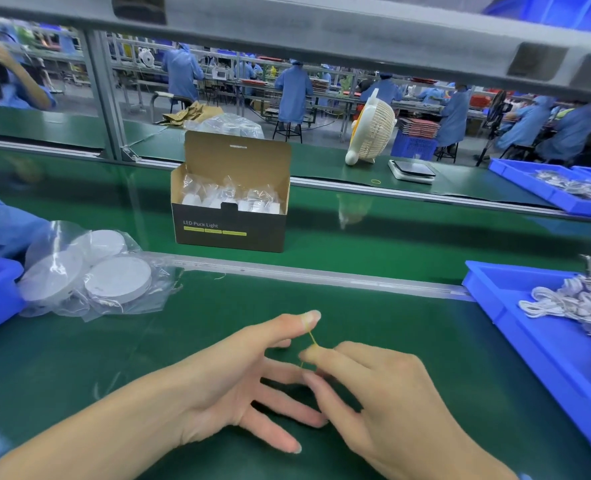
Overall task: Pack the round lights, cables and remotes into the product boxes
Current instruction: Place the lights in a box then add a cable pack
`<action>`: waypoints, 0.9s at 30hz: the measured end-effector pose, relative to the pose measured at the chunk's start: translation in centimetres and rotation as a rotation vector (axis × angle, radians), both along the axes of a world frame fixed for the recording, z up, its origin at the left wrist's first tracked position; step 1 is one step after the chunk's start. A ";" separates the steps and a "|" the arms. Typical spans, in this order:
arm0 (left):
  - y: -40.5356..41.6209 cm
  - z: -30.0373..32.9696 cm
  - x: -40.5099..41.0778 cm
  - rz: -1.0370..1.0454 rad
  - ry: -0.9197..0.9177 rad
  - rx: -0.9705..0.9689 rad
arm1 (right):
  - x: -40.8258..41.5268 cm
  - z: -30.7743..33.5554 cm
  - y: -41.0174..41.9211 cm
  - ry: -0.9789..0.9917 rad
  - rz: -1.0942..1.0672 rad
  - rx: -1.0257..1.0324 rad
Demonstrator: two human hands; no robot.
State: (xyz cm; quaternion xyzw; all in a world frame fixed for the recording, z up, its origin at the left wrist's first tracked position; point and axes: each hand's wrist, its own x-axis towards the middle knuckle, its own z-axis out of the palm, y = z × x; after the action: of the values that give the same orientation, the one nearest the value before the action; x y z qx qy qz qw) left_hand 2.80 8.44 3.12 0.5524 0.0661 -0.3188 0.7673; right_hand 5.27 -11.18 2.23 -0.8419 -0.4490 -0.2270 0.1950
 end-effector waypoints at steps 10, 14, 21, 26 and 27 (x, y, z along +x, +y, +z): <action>0.0 -0.9 0.5 0.277 -0.054 0.115 | 1.2 -0.5 0.1 0.257 -0.075 0.642; 0.8 -1.7 1.1 0.411 -0.215 0.101 | 2.1 -0.7 -0.3 0.394 -0.154 0.754; 2.2 -1.7 1.8 0.569 -0.584 0.524 | 7.9 -0.1 3.5 0.323 -0.231 0.288; 8.8 1.4 3.7 0.505 -0.779 1.638 | 17.7 2.0 10.4 -0.112 -0.351 -0.228; 10.9 2.1 3.7 0.400 -0.703 1.972 | 19.2 2.2 11.4 -0.124 -0.406 -0.301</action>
State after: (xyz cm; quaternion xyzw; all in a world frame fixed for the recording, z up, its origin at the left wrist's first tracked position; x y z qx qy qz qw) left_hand 6.53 19.30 5.22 0.9697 0.1594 0.1849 -0.0045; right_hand 24.47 0.22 4.38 -0.9188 -0.3108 -0.2432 -0.0098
